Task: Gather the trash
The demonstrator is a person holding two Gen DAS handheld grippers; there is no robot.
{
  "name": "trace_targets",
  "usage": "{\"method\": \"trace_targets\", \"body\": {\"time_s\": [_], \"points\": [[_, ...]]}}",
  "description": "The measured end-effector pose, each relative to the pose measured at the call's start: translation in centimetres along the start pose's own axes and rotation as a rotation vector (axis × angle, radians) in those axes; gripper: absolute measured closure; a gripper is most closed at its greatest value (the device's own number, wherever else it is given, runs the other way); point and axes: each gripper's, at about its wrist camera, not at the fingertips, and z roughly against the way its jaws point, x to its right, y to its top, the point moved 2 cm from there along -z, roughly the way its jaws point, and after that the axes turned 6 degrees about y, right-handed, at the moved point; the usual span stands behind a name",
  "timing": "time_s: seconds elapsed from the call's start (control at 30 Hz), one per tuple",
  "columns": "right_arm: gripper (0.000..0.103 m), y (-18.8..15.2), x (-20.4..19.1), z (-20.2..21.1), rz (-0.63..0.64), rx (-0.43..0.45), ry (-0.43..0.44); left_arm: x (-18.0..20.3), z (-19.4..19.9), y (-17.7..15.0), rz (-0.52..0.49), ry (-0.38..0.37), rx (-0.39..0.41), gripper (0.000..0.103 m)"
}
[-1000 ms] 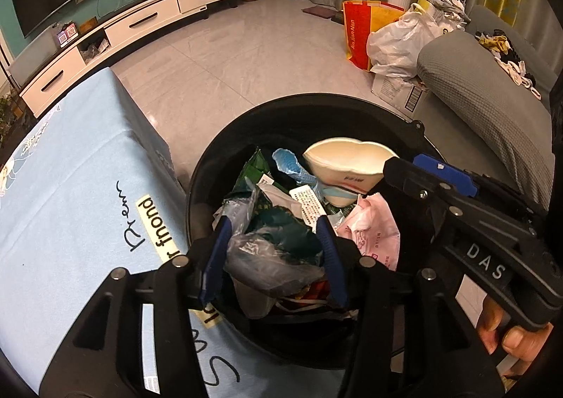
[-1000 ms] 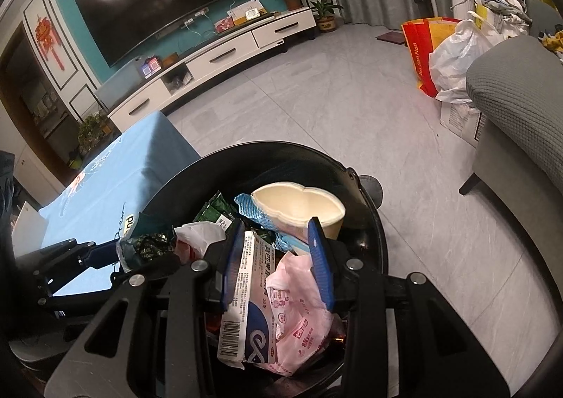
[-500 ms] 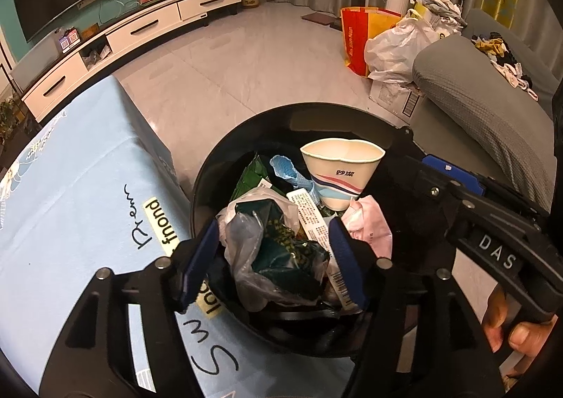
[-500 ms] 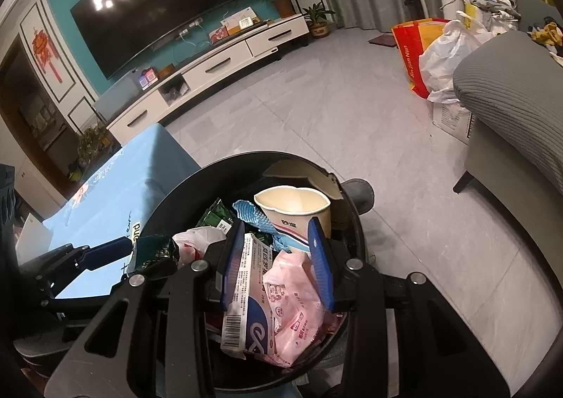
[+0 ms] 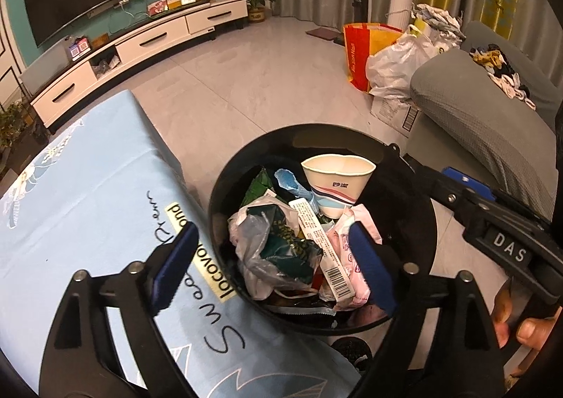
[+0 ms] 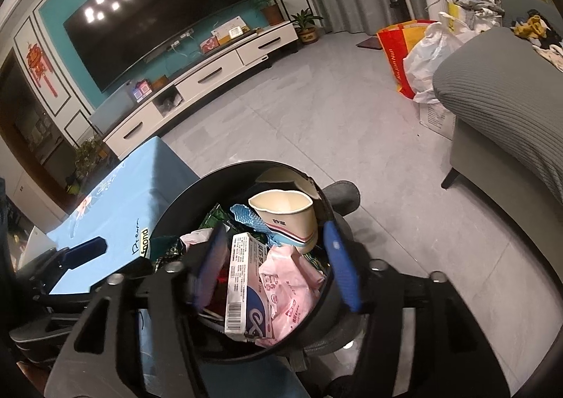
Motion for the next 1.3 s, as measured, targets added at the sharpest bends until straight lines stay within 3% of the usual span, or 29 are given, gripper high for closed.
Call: {"method": "trace_targets", "body": {"time_s": [0.43,0.9,1.3], "points": [[0.004,-0.6,-3.1,5.1,0.046,-0.009,-0.014,-2.1,6.4,-1.0,0.035,0.048,0.065,0.003],[0.003,-2.2,-9.6,11.2,0.198,-0.058,-0.021,-5.4,17.8,-3.4,0.103,0.127,0.148,0.003],[0.003,-3.9,-13.3,14.7,0.275,-0.053,-0.018,-8.1,23.6,-6.2,0.211,0.193,0.108,0.003]]}}
